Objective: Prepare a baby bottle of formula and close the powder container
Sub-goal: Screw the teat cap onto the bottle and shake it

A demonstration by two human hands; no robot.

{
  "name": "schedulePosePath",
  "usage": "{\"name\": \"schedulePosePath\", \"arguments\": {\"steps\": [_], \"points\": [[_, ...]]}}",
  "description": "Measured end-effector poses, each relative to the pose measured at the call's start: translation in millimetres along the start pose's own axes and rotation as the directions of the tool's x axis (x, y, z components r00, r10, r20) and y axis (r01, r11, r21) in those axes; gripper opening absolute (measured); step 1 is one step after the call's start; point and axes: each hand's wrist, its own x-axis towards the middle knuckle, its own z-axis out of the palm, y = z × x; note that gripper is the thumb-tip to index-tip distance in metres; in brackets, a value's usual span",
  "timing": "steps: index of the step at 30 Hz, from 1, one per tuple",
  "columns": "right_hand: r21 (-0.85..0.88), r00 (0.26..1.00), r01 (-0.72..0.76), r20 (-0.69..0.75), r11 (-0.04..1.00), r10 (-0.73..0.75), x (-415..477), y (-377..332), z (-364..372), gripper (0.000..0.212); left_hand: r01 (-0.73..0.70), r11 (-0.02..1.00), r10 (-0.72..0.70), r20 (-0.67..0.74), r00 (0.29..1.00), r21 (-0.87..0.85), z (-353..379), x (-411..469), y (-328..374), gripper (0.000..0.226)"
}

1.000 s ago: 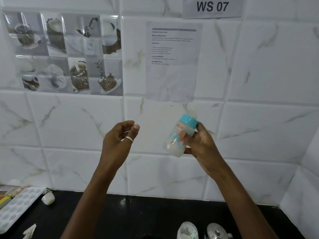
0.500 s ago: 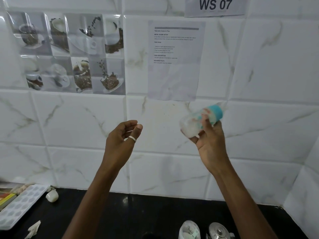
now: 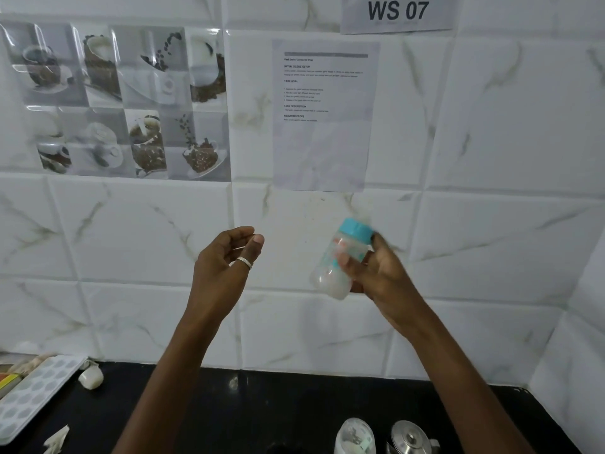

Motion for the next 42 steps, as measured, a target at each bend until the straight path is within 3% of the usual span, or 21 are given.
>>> {"name": "schedulePosePath", "arguments": {"steps": [2,4,5,8,9,13,15,17,18,22,23,24,26,28,32,34,37,38,41,42], "points": [[0.254,0.985,0.102,-0.158,0.962,-0.062,3.1,-6.9,-3.5,0.057,-0.004,1.0,0.004,0.004,1.0,0.008,-1.5,-0.9,-0.8,0.028],[0.335,0.963,0.174,-0.253,0.926,-0.089,4.9,-10.5,-5.2,0.051,-0.004,1.0,0.004,0.002,1.0,0.015,-3.2,-1.3,-1.8,0.025],[0.275,0.969,0.152,-0.233,0.949,-0.088,4.6,-9.1,-2.6,0.052,-0.002,1.0,0.002,0.0,1.0,0.014,-3.9,-1.3,-2.0,0.024],[-0.031,1.0,-0.018,0.012,0.999,0.019,-3.4,0.2,3.3,0.055,0.007,1.0,-0.007,-0.002,1.0,0.001,-2.6,-1.7,-2.1,0.024],[-0.032,1.0,-0.012,0.021,0.999,0.013,-3.7,0.5,1.9,0.053,0.007,1.0,-0.007,0.001,1.0,0.0,-2.0,-2.2,-2.2,0.025],[0.292,0.972,0.159,-0.212,0.943,-0.098,4.5,-8.9,-1.8,0.047,0.003,1.0,-0.003,0.003,1.0,0.004,-2.8,-2.5,-2.2,0.028],[0.141,0.984,0.12,-0.147,0.983,-0.099,3.6,-7.5,3.5,0.05,0.005,1.0,-0.005,-0.003,1.0,0.006,-4.1,-1.6,-1.8,0.027],[-0.092,0.999,-0.001,0.05,0.996,0.005,-1.9,0.3,7.8,0.056,0.007,1.0,-0.007,-0.004,1.0,0.004,-3.4,-1.2,-1.6,0.025],[-0.119,0.996,-0.015,0.081,0.993,0.024,-3.4,2.5,7.4,0.059,0.007,1.0,-0.007,-0.002,1.0,0.004,-3.1,-1.6,-1.8,0.025],[0.264,0.974,0.135,-0.21,0.955,-0.08,5.5,-4.5,-0.7,0.057,0.005,1.0,-0.005,0.001,1.0,0.004,-3.4,-2.8,-3.3,0.024],[0.268,0.965,0.158,-0.246,0.95,-0.091,7.1,-4.7,-1.5,0.056,0.008,1.0,-0.008,-0.002,1.0,0.006,-4.1,-2.8,-3.4,0.023],[0.209,0.967,0.146,-0.236,0.967,-0.095,7.2,-2.7,0.1,0.055,0.011,1.0,-0.011,-0.005,1.0,0.007,-4.4,-2.4,-3.3,0.023],[-0.009,0.996,0.034,-0.081,0.999,-0.034,3.1,6.1,3.9,0.057,0.012,1.0,-0.012,-0.008,1.0,0.005,-4.0,-1.8,-3.2,0.022],[-0.077,1.0,-0.002,0.006,0.997,0.002,-0.8,11.0,2.4,0.06,0.01,1.0,-0.01,-0.003,1.0,0.002,-2.3,-2.5,-3.3,0.022],[0.313,0.969,0.147,-0.234,0.938,-0.074,4.1,4.2,-3.6,0.059,0.009,1.0,-0.009,0.001,1.0,0.003,-2.4,-3.3,-4.6,0.026],[0.211,0.977,0.1,-0.205,0.972,-0.056,2.6,6.8,1.1,0.055,0.013,1.0,-0.013,-0.001,1.0,0.004,-2.4,-2.4,-4.3,0.027],[-0.079,0.999,-0.052,0.008,0.996,0.052,-3.9,17.5,4.3,0.06,0.011,1.0,-0.011,0.004,1.0,0.009,-0.4,-1.9,-4.0,0.024],[-0.036,1.0,-0.03,-0.01,0.999,0.03,-2.4,17.4,0.7,0.058,0.009,1.0,-0.009,0.007,1.0,0.012,0.1,-2.1,-4.3,0.023],[0.358,0.974,0.127,-0.222,0.925,-0.048,6.6,8.7,-5.3,0.047,0.007,1.0,-0.007,0.004,1.0,0.012,-1.9,-1.9,-5.8,0.023],[0.385,0.963,0.163,-0.261,0.909,-0.062,8.3,7.3,-5.1,0.047,0.01,1.0,-0.01,0.0,1.0,0.012,-3.0,-1.5,-6.1,0.024]]}}
